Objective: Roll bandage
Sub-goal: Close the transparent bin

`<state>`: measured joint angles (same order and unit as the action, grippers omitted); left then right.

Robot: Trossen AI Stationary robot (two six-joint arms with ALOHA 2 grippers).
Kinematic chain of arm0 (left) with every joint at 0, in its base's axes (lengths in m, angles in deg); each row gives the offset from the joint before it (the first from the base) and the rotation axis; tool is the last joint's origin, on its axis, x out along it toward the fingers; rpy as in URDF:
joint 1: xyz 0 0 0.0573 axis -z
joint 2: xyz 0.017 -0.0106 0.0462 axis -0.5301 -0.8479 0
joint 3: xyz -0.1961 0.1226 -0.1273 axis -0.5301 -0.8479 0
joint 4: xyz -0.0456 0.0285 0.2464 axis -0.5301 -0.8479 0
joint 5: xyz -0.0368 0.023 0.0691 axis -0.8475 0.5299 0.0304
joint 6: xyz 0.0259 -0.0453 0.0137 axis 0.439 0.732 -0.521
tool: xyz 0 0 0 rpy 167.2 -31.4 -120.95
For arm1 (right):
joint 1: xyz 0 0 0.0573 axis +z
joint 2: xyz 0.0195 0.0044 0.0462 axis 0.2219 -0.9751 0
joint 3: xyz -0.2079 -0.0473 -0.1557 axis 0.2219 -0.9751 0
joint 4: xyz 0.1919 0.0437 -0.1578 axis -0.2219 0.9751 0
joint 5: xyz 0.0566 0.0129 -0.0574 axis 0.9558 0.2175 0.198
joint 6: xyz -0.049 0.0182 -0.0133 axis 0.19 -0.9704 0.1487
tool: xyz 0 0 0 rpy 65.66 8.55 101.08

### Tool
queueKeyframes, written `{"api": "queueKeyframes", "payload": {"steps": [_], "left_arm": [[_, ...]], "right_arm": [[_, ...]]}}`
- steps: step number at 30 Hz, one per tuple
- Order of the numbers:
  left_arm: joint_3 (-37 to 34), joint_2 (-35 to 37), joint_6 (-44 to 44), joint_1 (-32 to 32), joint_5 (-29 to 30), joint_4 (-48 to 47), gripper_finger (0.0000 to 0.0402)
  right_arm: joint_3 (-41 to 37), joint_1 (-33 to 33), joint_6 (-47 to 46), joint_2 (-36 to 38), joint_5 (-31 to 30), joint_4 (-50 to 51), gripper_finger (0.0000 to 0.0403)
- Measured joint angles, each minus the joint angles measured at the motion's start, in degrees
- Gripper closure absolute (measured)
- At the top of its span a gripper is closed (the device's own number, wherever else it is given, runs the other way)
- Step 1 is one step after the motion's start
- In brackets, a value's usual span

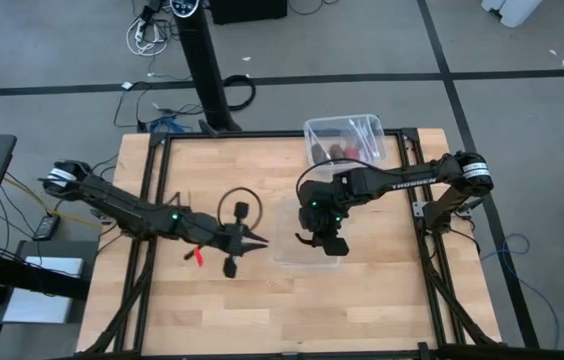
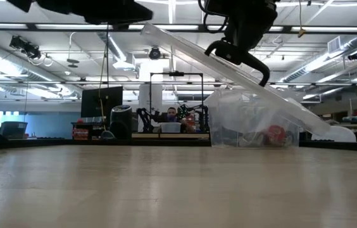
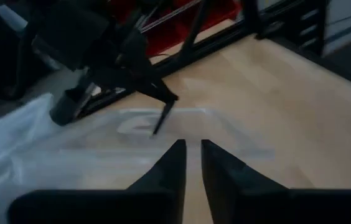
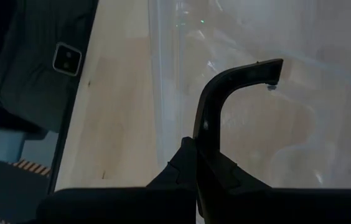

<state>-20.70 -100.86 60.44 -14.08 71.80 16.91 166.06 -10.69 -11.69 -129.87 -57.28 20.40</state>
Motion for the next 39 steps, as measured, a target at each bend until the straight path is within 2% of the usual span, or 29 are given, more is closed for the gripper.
{"api": "queueKeyframes", "payload": {"steps": [3,8,12,16,20,29,39], "left_arm": [[4.13,-3.96,-2.24,0.46,2.4,-0.71,0.0326],[12.05,-9.58,-2.41,0.46,4.23,-7.46,0.0298],[17.26,-14.97,-3.22,-0.43,6.28,-13.42,0.029],[20.65,-19.1,-4.05,-0.62,7.87,-13.15,0.0289],[22.01,-20.79,-6.36,-0.57,11.4,-13.15,0.0289],[22.27,-21.2,-6.63,-0.66,11.62,-11.8,0.0289],[22.26,-21.13,-6.74,-0.66,11.36,-15.26,0.0289]], "right_arm": [[0.0,0.0,-0.93,0.02,-0.1,-1.99,0.0403],[0.0,0.0,-1.49,0.02,-1.28,-2.27,0.0403],[-0.01,0.01,-1.75,0.02,-1.47,-3.56,0.0403],[-0.07,0.23,-1.75,0.02,-1.51,-4.65,0.0403],[-0.07,0.57,-1.75,0.02,-1.53,-4.61,0.0403],[-0.07,1.62,-1.7,0.02,-1.6,-5.84,0.0403],[-0.04,1.64,-2.78,0.02,-0.64,-8.07,0.0403]]}}
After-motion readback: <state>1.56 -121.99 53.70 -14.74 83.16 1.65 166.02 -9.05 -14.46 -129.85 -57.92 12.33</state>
